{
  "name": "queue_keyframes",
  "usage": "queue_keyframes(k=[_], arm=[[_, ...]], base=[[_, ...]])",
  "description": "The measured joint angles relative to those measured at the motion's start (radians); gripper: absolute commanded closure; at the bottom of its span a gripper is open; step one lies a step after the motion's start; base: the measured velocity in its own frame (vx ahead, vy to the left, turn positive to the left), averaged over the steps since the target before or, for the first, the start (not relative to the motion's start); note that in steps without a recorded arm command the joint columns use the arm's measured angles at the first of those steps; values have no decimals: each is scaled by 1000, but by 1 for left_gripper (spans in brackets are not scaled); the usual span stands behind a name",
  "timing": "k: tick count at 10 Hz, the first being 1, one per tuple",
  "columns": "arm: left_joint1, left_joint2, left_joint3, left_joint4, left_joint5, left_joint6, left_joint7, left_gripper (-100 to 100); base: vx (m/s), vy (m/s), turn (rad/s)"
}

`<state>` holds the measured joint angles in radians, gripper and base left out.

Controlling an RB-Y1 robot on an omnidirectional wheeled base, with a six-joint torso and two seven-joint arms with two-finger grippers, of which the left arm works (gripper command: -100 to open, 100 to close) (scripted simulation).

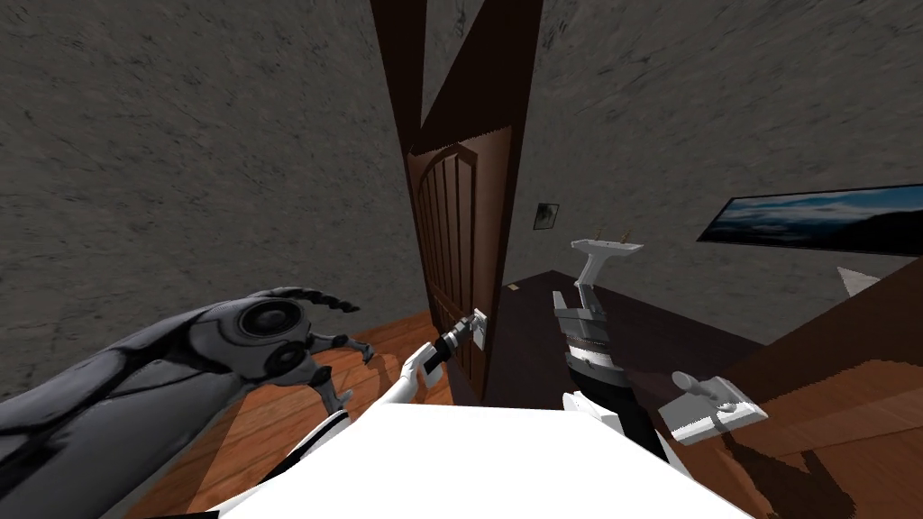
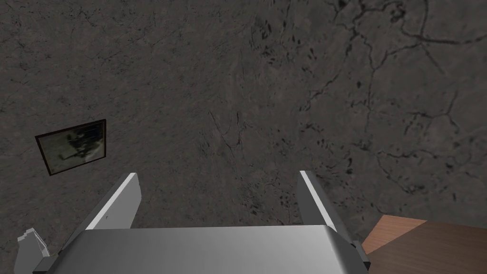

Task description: Push the door open

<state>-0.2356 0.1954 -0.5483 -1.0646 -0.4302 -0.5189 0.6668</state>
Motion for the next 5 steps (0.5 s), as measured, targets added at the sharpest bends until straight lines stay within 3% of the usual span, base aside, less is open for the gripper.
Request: queue_keyframes(k=[1, 2, 5], arm=[[7, -5, -3, -8, 11, 9, -19, 100], [12, -10, -4, -17, 23, 19, -40, -100], [12, 8, -24, -41, 12, 21, -11, -100]], base=[[185, -79, 203], [-5, 33, 89], [-179, 122, 9]])
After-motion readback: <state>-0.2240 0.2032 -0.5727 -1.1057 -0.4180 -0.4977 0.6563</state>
